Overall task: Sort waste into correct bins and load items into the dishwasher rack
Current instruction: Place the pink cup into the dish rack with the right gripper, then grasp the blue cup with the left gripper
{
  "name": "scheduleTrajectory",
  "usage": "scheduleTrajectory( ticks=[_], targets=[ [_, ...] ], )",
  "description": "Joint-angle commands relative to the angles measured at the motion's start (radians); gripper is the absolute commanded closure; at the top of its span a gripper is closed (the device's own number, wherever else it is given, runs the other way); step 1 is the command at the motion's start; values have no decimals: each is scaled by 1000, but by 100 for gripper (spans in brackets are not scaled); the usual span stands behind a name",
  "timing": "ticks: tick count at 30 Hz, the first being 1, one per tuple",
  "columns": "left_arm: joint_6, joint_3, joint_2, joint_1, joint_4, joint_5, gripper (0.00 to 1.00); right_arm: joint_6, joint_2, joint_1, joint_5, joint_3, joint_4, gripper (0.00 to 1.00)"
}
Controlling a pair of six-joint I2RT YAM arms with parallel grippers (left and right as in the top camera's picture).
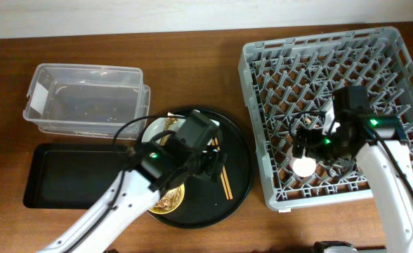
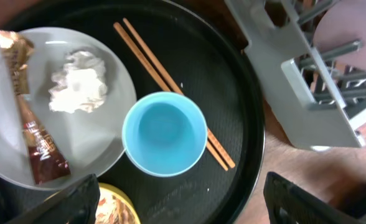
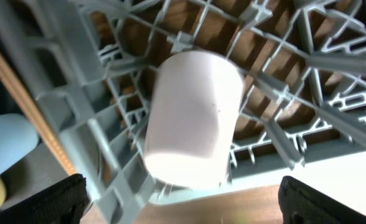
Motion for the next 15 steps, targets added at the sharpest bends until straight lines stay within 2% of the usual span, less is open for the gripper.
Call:
scheduleTrajectory(
  ticks=[1, 4, 7, 10, 11, 12, 13, 15],
  targets=[
    [8, 2, 80, -49, 12, -101, 22, 5, -129, 5, -66, 50, -14, 2],
    [8, 2, 201, -94, 35, -104, 27, 24, -252, 5, -76, 51, -23, 1],
    [8, 2, 294, -121, 76, -104, 37, 24, -328, 5, -76, 51, -32, 1],
    [8, 2, 340, -128, 86, -103, 57, 24, -349, 5, -76, 51, -45, 1],
    [8, 2, 347, -128, 86, -103, 68, 24, -350, 5, -76, 51, -52, 1],
    [8, 2, 352, -128, 84, -103, 92, 24, -350, 5, -76, 51, -56, 1],
    [8, 2, 352, -128, 82, -103, 100, 24, -350, 5, -76, 51, -59, 1],
    [8, 14, 340, -128, 77, -85, 100, 24, -348, 5, -77, 50, -60, 1]
  ],
)
